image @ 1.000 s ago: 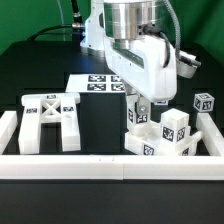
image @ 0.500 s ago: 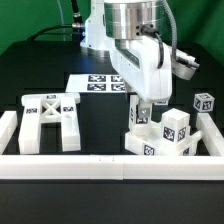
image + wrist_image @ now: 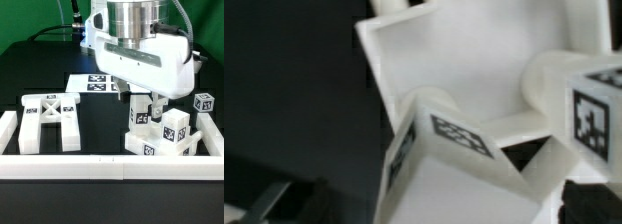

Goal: Assemble chair

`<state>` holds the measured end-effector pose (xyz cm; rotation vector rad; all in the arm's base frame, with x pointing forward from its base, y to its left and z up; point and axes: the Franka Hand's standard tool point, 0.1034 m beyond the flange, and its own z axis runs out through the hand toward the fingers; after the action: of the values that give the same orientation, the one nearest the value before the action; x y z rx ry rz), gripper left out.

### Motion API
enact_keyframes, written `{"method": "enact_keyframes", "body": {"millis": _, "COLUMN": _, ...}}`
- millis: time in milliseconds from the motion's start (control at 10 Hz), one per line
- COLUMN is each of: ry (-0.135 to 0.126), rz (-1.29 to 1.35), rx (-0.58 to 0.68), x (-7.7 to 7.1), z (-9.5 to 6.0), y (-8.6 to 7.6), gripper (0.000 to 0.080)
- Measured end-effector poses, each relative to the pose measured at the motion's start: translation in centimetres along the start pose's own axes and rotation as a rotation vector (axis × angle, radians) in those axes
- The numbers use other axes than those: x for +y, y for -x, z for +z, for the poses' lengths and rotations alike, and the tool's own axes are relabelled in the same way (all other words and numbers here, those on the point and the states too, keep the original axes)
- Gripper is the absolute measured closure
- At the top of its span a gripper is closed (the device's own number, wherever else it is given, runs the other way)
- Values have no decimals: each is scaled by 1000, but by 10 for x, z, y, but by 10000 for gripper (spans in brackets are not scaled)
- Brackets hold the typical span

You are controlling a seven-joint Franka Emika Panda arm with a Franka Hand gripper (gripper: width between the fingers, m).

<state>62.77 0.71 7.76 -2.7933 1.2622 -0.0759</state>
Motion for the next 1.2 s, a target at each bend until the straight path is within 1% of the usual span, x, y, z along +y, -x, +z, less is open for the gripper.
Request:
{"method": "enact_keyframes", "body": {"millis": 300, "ry": 18, "rz": -287, "rx": 1, "x": -1, "z": -2, "y": -1, "gripper": 150}}
{"method": "enact_keyframes", "body": {"millis": 500, "ry": 40, "rz": -451, "rx": 9, "x": -1, "z": -2, "y": 0, "gripper": 150}}
{"method": "enact_keyframes", "body": {"millis": 600, "ry": 45, "rz": -506, "rx": 9, "x": -2, "z": -2, "y": 0, "gripper": 150}}
{"method": "enact_keyframes", "body": {"millis": 800, "ry": 67, "rz": -719, "rx": 13, "x": -1, "z": -2, "y": -1, "gripper": 150}}
{"method": "enact_keyframes", "body": {"millis": 900, "ry": 72, "rz": -751, "rx": 14, "x": -1, "z": -2, "y": 0, "gripper": 150}}
{"method": "enact_keyframes", "body": {"millis": 1000, "ry": 72, "rz": -768, "rx": 13, "x": -1, "z": -1, "y": 0, "gripper": 158}}
{"method": "enact_keyframes", "body": {"millis": 1100, "ry": 72, "rz": -765, "rx": 13, "x": -1, "z": -1, "y": 0, "gripper": 321}}
{"method": "enact_keyframes", "body": {"millis": 1200, "ry": 73, "rz": -765, "rx": 13, "x": 0, "z": -1, "y": 0, "gripper": 321}}
